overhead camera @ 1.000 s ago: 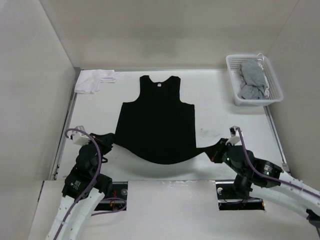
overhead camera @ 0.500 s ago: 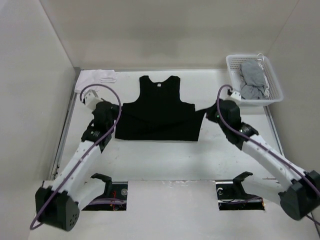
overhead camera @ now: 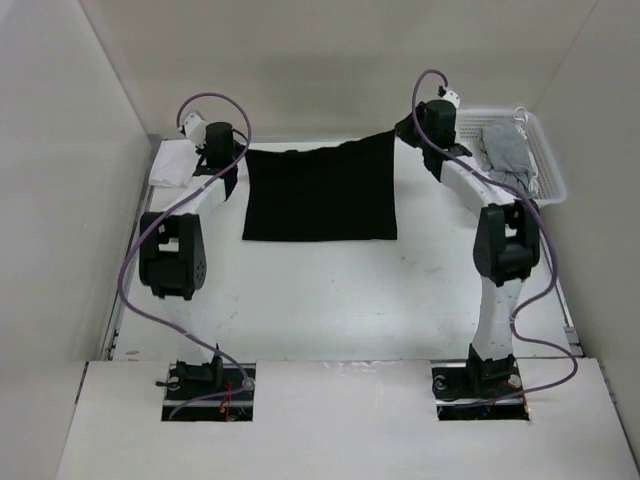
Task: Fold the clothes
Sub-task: Fold the tank top
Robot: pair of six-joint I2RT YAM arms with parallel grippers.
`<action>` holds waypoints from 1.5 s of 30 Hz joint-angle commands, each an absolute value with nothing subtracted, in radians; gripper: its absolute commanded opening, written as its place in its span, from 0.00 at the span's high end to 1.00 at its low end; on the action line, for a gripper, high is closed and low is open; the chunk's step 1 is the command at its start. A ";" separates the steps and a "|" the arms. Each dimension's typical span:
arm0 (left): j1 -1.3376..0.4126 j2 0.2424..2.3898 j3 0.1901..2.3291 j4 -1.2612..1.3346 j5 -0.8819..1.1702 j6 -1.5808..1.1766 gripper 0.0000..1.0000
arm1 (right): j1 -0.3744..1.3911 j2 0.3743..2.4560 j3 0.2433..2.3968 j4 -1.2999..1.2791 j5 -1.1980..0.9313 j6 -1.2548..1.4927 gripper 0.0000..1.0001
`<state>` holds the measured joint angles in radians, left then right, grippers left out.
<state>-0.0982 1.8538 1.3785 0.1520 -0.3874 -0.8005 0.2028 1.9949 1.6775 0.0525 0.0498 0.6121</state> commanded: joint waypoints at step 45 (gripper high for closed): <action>-0.074 1.675 0.480 0.646 -0.201 -1.051 0.95 | 0.338 1.605 0.704 0.281 0.183 0.882 0.47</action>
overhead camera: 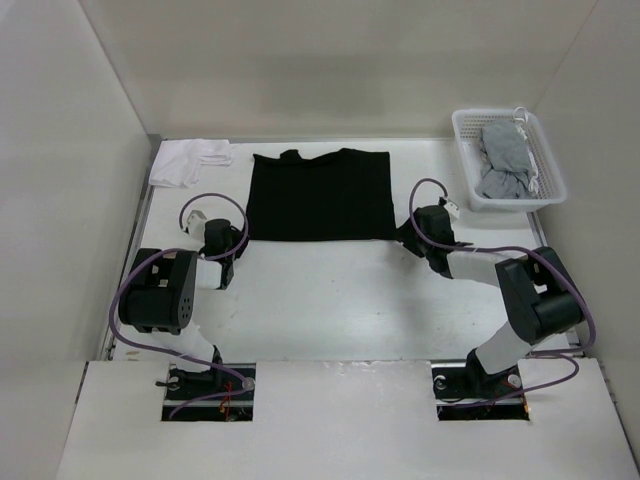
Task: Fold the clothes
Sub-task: Fold the tank top
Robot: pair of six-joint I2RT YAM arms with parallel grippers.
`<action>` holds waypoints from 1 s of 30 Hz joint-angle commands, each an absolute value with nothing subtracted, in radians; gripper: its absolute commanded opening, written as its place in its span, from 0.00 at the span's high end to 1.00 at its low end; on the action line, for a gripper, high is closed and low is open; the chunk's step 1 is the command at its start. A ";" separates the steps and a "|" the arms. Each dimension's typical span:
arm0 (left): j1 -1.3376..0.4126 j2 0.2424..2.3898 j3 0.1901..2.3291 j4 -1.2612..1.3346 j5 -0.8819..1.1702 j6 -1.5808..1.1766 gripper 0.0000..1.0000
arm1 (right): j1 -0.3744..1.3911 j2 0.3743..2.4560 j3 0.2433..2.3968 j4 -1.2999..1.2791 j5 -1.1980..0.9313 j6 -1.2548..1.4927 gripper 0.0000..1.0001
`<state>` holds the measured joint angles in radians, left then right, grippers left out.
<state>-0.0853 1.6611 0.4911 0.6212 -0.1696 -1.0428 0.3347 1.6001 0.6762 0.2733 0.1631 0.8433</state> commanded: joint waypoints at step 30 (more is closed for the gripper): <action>-0.031 1.629 0.374 0.715 -0.146 -1.057 0.98 | 0.393 1.690 0.643 0.357 0.115 1.017 0.66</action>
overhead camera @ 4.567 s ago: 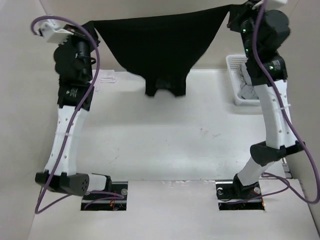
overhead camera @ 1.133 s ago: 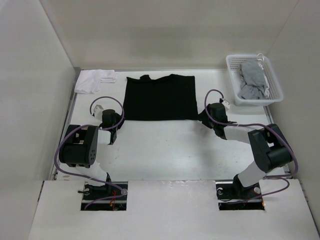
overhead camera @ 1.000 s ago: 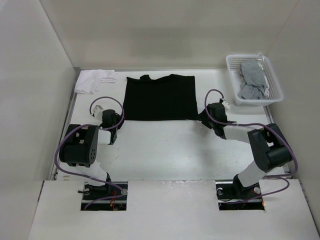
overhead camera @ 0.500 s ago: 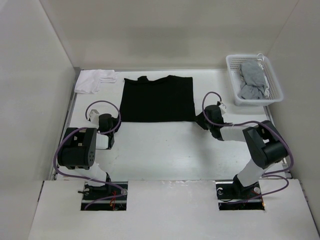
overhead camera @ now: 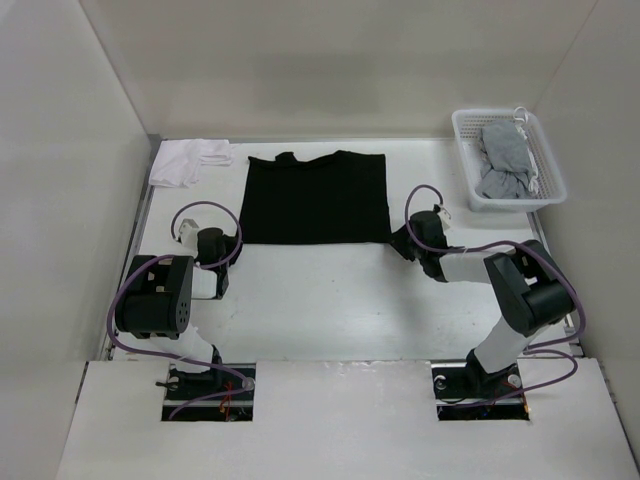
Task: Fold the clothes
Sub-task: Fold the tank top
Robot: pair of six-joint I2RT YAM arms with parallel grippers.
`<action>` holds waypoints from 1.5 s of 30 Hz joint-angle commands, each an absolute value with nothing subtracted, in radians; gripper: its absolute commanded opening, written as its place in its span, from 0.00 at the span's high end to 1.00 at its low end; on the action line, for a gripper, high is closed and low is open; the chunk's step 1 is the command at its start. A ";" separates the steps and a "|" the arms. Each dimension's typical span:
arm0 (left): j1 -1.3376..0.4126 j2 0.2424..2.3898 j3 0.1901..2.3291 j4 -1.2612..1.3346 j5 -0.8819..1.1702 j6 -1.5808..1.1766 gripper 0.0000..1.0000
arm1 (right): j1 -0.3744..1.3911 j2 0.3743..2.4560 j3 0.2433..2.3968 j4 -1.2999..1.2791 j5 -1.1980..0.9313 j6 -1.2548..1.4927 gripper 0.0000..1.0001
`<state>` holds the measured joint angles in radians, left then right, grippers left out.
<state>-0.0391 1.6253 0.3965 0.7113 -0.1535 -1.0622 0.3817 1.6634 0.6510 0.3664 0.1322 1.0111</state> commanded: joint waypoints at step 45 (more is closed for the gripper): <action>-0.082 0.335 0.620 -0.364 -0.164 -0.839 0.99 | 0.861 0.677 0.850 -0.320 0.560 0.571 0.99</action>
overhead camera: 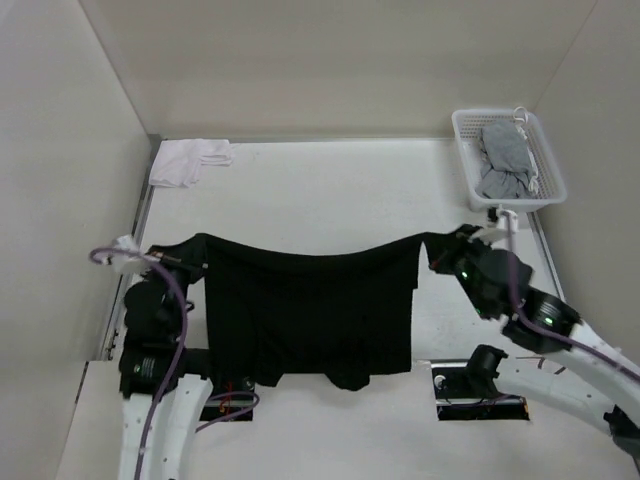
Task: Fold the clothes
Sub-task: Fold the tank top
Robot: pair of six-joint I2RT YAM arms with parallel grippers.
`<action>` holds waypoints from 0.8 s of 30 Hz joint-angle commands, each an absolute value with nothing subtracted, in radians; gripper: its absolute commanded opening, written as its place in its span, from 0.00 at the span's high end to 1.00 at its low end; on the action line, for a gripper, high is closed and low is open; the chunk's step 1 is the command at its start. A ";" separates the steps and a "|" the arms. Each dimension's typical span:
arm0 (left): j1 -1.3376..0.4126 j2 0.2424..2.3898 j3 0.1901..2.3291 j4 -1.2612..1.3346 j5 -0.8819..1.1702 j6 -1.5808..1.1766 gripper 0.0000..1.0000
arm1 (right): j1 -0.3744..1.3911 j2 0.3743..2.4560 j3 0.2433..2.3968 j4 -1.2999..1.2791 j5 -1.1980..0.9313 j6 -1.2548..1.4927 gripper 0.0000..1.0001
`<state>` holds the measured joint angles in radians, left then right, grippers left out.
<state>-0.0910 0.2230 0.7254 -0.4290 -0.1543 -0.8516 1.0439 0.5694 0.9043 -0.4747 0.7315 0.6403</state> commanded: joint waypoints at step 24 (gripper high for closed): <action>-0.084 1.329 0.697 0.376 -0.172 -0.854 0.98 | 0.211 1.591 1.048 0.156 -0.021 0.693 0.99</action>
<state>-0.0742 1.4319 0.7738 0.3149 -0.1646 -0.8524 0.2207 1.6699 1.1187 0.0803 -0.0090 0.6643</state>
